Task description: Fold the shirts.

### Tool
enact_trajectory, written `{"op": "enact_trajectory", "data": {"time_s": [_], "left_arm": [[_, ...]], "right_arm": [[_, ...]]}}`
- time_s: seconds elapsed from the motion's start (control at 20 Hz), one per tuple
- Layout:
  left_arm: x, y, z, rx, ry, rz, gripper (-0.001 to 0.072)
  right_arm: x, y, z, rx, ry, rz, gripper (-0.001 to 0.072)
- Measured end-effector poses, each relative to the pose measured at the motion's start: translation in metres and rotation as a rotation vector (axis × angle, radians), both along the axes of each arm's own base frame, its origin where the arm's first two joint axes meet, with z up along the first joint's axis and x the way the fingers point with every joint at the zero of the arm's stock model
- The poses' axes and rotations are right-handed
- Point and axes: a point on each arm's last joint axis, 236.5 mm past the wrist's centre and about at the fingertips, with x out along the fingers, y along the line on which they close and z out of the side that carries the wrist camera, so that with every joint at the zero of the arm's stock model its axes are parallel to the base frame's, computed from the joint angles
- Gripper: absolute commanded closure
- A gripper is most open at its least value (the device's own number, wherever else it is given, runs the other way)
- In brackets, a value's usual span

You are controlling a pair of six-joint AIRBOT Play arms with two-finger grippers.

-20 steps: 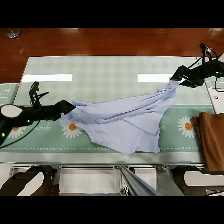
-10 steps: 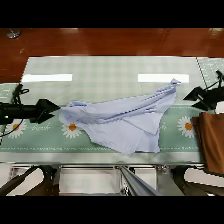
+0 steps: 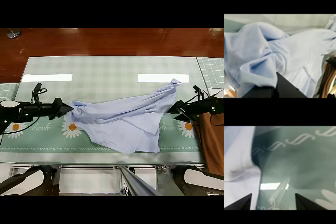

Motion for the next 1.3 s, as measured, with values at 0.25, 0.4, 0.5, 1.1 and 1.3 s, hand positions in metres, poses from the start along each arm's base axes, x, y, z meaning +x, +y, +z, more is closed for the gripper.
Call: {"op": "enact_trajectory", "data": {"time_s": [0.25, 0.4, 0.5, 1.1, 1.3], "left_arm": [[0.001, -0.005, 0.001, -0.006, -0.014, -0.015, 0.0687], [0.001, -0.006, 0.001, -0.009, -0.016, -0.019, 0.0687], [0.000, -0.007, 0.002, -0.009, -0.018, -0.021, 0.0687], [0.083, 0.007, 0.229, 0.025, -0.584, -0.041, 0.0688], [0.071, 0.013, 0.385, 0.098, -0.949, 0.011, 0.0688]], "right_arm": [[0.025, 0.030, -0.001, 0.045, -0.050, -0.004, 0.0092], [0.042, 0.045, -0.002, 0.072, -0.074, 0.002, 0.0184], [0.051, 0.049, -0.006, 0.058, -0.087, 0.022, 0.0670], [0.144, 0.055, 0.213, 0.006, -0.563, 0.180, 0.0692], [0.121, 0.062, 0.337, -0.066, -0.824, 0.225, 0.0692]]}}
